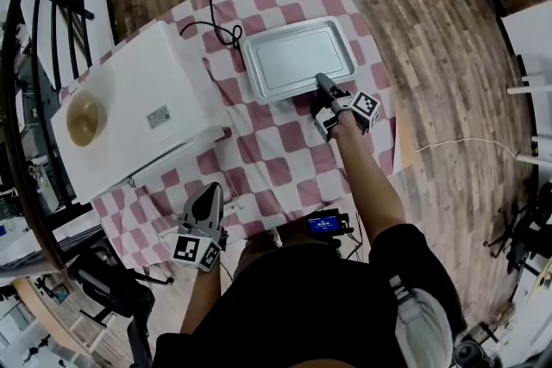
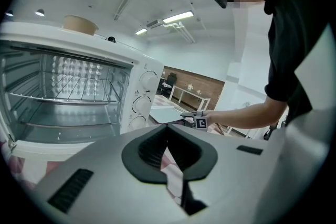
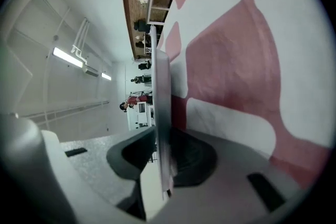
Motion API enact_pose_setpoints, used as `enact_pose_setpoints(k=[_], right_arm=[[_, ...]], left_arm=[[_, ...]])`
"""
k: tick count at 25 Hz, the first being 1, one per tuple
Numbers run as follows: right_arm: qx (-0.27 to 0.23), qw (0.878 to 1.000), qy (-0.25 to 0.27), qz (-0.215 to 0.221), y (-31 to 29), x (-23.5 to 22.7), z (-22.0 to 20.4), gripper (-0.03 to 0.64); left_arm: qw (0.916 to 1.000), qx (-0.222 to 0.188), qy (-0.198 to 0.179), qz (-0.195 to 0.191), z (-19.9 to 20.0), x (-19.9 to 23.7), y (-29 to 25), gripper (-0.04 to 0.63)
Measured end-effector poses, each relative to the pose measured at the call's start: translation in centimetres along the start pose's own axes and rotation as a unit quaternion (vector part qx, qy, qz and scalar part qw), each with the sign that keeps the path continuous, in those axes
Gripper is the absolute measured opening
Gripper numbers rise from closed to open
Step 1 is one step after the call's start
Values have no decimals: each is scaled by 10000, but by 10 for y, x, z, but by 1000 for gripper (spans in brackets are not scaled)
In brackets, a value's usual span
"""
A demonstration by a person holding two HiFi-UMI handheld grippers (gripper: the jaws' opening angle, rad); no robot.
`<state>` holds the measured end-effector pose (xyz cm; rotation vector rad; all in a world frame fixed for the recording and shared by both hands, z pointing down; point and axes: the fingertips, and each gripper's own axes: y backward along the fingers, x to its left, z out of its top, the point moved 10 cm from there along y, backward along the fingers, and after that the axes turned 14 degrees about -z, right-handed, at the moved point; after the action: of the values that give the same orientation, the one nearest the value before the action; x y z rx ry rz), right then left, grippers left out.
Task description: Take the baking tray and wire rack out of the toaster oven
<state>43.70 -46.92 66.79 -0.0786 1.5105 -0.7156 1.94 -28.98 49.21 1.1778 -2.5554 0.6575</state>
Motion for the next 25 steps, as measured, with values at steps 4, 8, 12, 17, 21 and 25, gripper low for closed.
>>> enact_pose_setpoints(k=[4, 8, 12, 17, 21, 25], right_arm=[[-106, 9996, 78, -263, 11, -1, -5, 87], [-259, 9987, -168, -413, 36, -13, -20, 91], [-355, 9985, -226, -337, 84, -28, -57, 91], [-450, 9896, 1087, 829, 157, 2, -126, 89], [-499, 9430, 2792, 1741, 218, 61, -209, 89], [-953, 8584, 4585, 2097, 283, 103, -308, 89]], left_arm=[[9999, 27, -22, -130, -3, -12, 7, -11], [9998, -45, -115, -182, -5, -20, 26, -11], [9992, -209, -251, -245, -3, -28, 57, -11], [9951, -562, -714, -400, 3, -47, 110, -11], [9883, -888, -1156, -453, 13, -62, 180, -11], [9824, -1094, -1461, -405, 9, -69, 256, -11]])
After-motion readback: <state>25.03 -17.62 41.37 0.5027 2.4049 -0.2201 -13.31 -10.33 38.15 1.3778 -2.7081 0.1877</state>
